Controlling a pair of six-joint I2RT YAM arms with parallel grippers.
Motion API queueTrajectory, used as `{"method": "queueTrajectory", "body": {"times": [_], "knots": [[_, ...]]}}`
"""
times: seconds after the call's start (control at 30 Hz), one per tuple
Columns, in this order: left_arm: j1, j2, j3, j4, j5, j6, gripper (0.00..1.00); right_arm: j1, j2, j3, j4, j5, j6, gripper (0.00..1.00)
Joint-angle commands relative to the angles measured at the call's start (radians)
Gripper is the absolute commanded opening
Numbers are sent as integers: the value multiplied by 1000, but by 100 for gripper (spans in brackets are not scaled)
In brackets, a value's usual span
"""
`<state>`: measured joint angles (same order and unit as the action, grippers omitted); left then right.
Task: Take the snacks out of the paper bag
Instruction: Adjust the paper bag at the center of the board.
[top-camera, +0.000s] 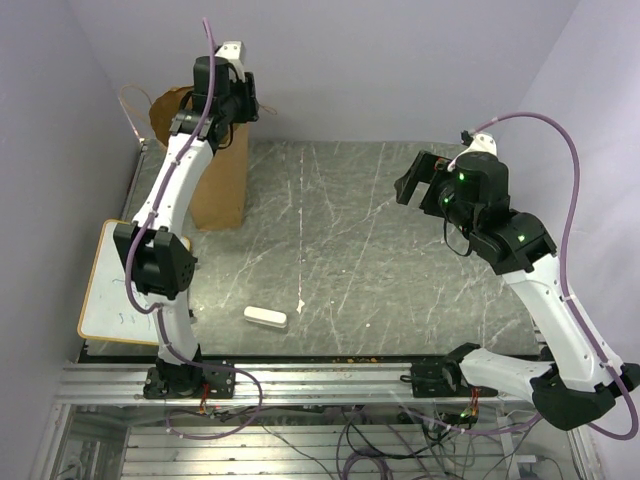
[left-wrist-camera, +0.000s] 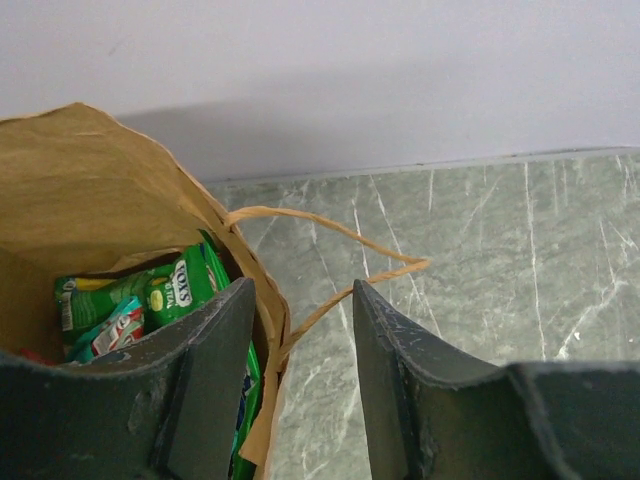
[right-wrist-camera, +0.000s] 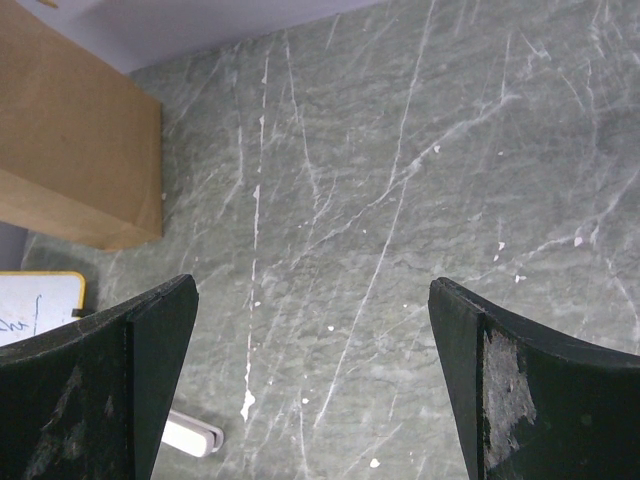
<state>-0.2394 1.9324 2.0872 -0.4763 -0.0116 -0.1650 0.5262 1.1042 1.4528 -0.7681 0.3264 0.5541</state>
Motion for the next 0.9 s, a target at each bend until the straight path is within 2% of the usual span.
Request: {"method": "queueTrajectory", "body": {"times": [0.0,0.23,0.57,0.87], "knots": [[-12,3,-19,89,34,5,55,-6,3,20,23,25,-19,100],[-14,-97,-150,147,8,-40,64,-7,6,34,15,33,-45,100],[-36,-146,-214,138,-85,36,68,-8,12,20,35,-4,-53,100],[-53,0,-17,74,-121,47,59,-9,20,30,31,8,-61,100]]}}
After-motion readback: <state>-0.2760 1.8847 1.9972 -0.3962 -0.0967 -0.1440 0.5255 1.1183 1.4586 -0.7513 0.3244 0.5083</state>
